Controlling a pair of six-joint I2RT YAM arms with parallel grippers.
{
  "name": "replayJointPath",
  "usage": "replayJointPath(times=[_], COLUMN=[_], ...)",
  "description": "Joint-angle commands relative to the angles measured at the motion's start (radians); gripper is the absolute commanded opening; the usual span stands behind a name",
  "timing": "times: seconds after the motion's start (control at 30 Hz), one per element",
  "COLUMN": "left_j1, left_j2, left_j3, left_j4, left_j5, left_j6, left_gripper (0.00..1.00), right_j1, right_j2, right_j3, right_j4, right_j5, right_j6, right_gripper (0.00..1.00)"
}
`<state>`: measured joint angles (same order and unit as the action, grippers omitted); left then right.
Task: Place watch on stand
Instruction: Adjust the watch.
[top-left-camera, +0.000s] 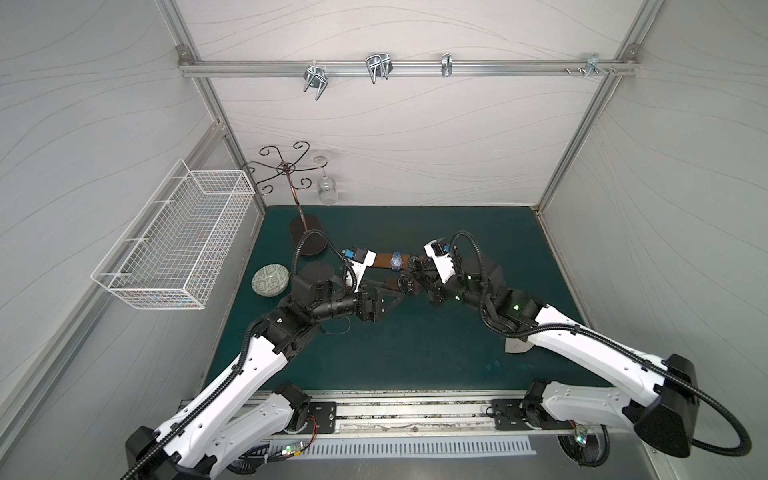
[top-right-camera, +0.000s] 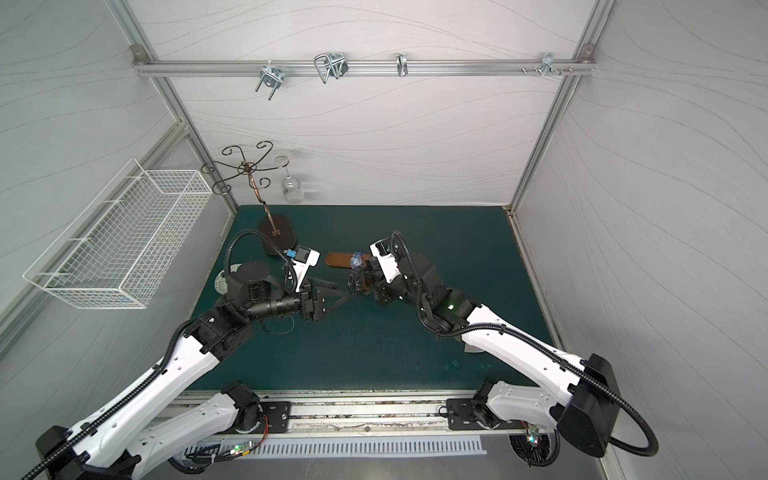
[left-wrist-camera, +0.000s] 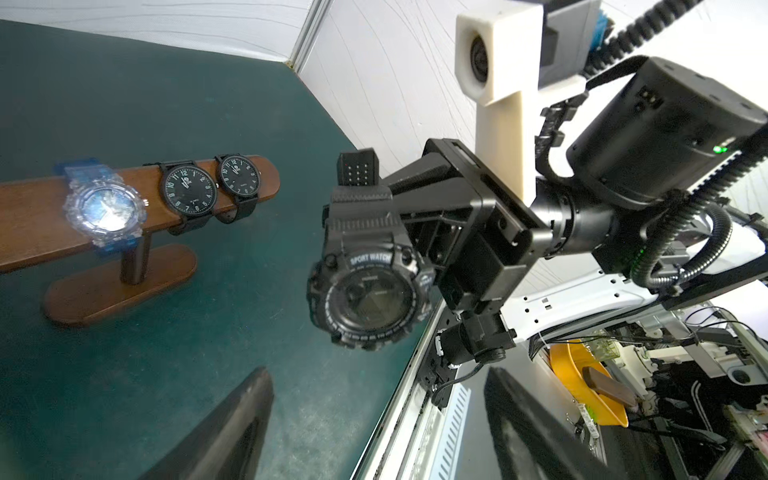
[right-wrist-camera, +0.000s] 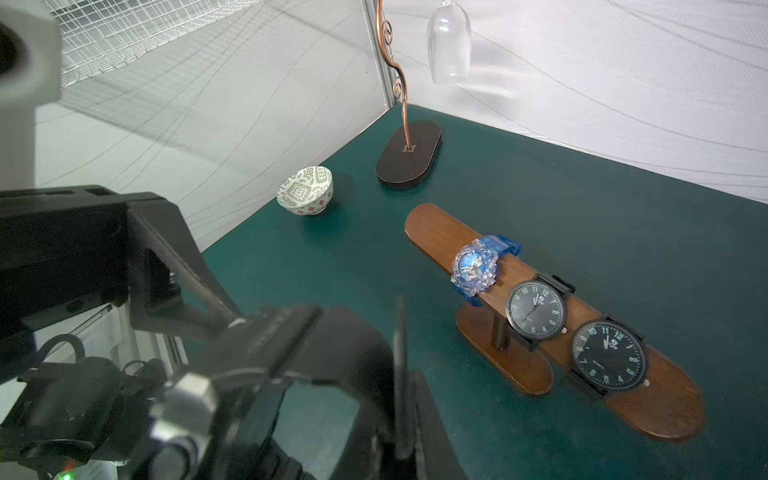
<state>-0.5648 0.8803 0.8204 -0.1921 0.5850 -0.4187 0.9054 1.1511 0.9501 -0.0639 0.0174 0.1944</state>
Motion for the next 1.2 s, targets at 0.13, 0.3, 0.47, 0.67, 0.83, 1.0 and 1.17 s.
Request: replayJointPath(times=[0.13, 0.3, 0.47, 0.67, 0.83, 1.0, 1.17], left_j1=[0.001, -0.011, -0.042, -0.081, -0.087, -0.090, -0.097], left_j2=[-0.004, -0.021, 0.037, 0.084, 0.094, 0.101, 0.109], left_j3=[0.010, -0.030, -0.035, -0.023, -0.004, -0.001, 0.021], left_j4=[0.084, 0.157, 0.192, 0.236, 0.234, 0.239, 0.238], left_j5=[-0.009, -0.050, -0.055, -0.090, -0.093, -0.113, -0.117], left_j6=[0.011, 0.039, 0.043, 0.048, 0.044, 0.044, 0.032], left_gripper=[0.87, 0.87, 0.86, 0.84, 0.83, 0.81, 0.78], right_j1=[-0.002, -0.002, -0.002, -0.002, -0.002, -0.002, -0.002], right_j2=[-0.016, -0.005, 0.002, 0.002, 0.001, 0.002, 0.011], right_j3=[0.018, 0.026, 0.029, 0.026, 0.021, 0.018, 0.014], right_j4=[-0.010, -0.019, -0.017, -0.013, -0.011, -0.008, -0.007], right_j5=[-0.015, -0.017, -0.022, -0.023, -0.010, -0.008, -0.001], right_j6=[0.018, 0.034, 0.042, 0.046, 0.041, 0.038, 0.035], right_gripper=[0.00, 0.00, 0.00, 0.00, 0.00, 0.00, 0.00])
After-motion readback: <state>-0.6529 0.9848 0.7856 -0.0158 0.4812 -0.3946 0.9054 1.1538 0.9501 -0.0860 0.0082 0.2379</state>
